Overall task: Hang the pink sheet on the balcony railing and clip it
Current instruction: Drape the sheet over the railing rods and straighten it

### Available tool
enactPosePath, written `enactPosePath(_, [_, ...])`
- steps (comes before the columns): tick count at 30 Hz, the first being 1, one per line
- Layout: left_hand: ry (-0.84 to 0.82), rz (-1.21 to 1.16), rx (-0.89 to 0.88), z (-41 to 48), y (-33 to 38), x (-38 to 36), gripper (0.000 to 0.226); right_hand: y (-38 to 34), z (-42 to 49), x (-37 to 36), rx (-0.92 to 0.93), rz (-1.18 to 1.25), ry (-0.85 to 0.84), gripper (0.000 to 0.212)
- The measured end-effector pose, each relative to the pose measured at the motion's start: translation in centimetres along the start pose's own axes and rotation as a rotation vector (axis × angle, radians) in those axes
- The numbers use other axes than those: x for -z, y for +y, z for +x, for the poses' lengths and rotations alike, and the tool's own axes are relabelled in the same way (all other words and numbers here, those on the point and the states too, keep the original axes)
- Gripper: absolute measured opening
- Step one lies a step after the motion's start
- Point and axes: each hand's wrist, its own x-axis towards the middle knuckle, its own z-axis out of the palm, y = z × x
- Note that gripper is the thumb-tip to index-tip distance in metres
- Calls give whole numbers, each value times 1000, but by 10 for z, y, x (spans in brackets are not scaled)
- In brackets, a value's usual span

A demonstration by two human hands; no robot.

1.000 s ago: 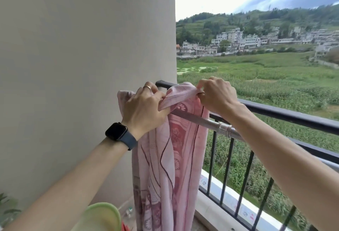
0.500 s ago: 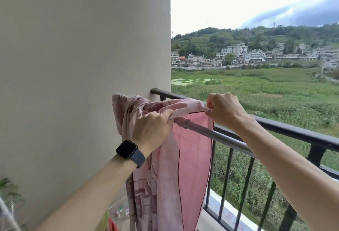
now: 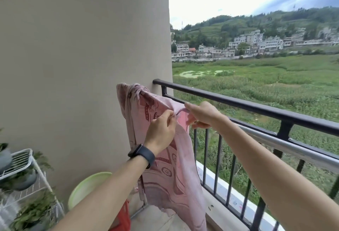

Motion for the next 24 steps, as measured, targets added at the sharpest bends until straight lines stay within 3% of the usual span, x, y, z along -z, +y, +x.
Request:
enactPosePath(3, [4, 17, -20, -5, 15, 10, 20, -5, 5, -19, -139, 393, -43, 36])
enactPosePath(6, [-23, 55, -6, -7, 21, 14, 19, -5, 5, -25, -152, 715, 61, 20])
enactPosePath(8, [-82, 108, 20, -9, 21, 16, 21, 2, 5, -15, -84, 679, 226, 27])
enactPosePath(11, [-149, 213, 40, -16, 29, 16, 23, 11, -12, 20, 11, 415, 426, 28])
enactPosePath(17, [-176, 400, -4, -38, 77, -4, 27, 41, -69, 74, 69, 200, 511, 31])
enactPosePath(24, [-274, 321, -54, -43, 150, -15, 38, 69, -108, 140, 0, 363, 500, 27])
